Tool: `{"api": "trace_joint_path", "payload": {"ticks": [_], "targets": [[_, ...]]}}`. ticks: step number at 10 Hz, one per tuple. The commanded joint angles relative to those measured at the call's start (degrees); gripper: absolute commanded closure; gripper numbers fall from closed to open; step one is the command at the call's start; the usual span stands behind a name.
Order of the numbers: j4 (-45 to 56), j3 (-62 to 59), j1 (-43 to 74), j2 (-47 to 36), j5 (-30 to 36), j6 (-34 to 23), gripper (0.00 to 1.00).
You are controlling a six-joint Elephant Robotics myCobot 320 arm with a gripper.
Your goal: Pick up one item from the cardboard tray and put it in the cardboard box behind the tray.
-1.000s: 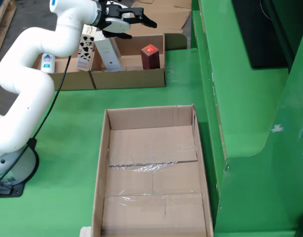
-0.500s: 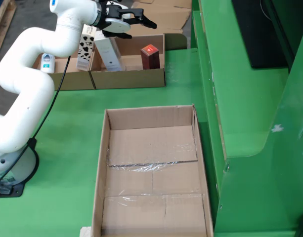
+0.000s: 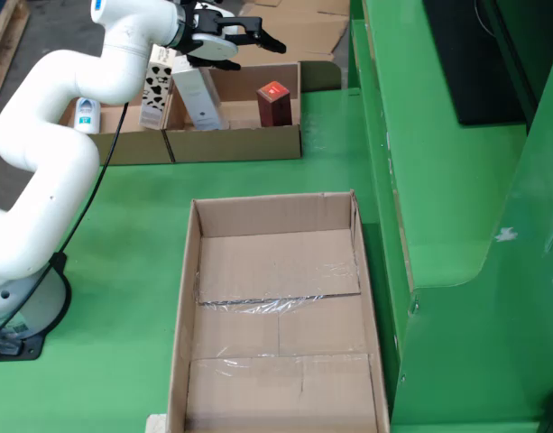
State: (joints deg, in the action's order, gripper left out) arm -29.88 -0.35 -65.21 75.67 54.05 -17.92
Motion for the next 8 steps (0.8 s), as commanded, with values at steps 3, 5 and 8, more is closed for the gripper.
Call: {"api": "trace_joint_path", "payload": {"ticks": [3,5,8], "targets": [[0.55,0.35,-0.65,-0.83,0.61,0.1,0.0],[0.55,0.35,-0.65,-0.83,0.62,0.11,0.0],[0.55,0.35,0.12,-1.06,0.63,0.59,0.0]]}}
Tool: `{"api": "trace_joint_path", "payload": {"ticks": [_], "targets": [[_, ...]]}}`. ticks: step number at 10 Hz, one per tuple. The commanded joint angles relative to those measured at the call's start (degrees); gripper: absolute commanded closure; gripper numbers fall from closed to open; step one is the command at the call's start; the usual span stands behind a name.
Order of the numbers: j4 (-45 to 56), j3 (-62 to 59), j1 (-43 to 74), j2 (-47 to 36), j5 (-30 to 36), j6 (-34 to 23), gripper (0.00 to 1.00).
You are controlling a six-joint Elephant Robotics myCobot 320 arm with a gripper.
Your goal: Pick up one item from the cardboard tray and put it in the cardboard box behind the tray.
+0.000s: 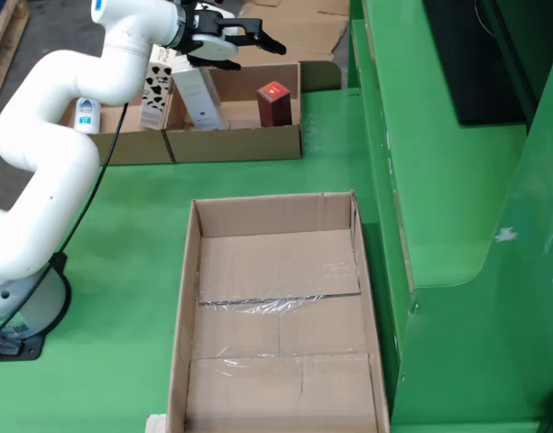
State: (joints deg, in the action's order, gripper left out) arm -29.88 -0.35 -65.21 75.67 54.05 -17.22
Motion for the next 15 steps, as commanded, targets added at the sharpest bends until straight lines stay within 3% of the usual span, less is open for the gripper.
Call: {"api": "trace_joint_path", "payload": {"ticks": [1,5,6,7,10,11,15], "targets": [[0.55,0.35,1.59,-1.03,0.65,0.41,0.0],[0.59,0.35,5.53,-1.51,1.87,2.15,0.0],[23.24,0.35,12.99,-10.24,28.19,9.74,0.0],[23.24,0.35,12.99,-10.24,28.19,9.74,0.0],[47.86,0.35,21.41,-19.82,35.54,10.98,0.0],[38.35,22.77,25.95,-32.25,37.03,10.43,0.0],[35.93,27.86,29.3,-35.3,38.23,9.81,0.0]]}}
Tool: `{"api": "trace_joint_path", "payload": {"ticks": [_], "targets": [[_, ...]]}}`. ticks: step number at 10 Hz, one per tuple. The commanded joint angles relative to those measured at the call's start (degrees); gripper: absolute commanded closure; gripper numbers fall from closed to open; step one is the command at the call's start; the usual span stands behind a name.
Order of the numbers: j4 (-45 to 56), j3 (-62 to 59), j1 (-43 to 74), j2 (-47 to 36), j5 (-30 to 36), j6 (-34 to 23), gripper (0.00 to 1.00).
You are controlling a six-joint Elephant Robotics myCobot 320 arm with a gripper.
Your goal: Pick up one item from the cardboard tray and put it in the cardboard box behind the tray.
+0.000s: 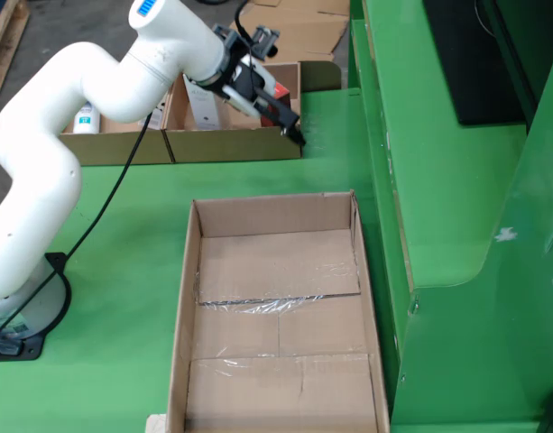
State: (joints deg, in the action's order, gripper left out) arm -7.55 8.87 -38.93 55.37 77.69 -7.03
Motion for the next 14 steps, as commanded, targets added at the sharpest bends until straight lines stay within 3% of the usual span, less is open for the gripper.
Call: {"api": "trace_joint_path", "payload": {"ticks": [1,3,4,5,14], "targets": [[5.53,35.49,5.45,-24.73,14.95,0.95,0.0],[5.53,35.49,5.45,-24.73,14.95,0.95,0.0],[-3.12,54.81,7.26,-36.4,14.69,2.37,0.0],[-5.57,61.13,8.69,-40.52,15.01,3.07,0.0],[-5.57,61.13,8.69,-40.52,15.01,3.07,0.0]]}}
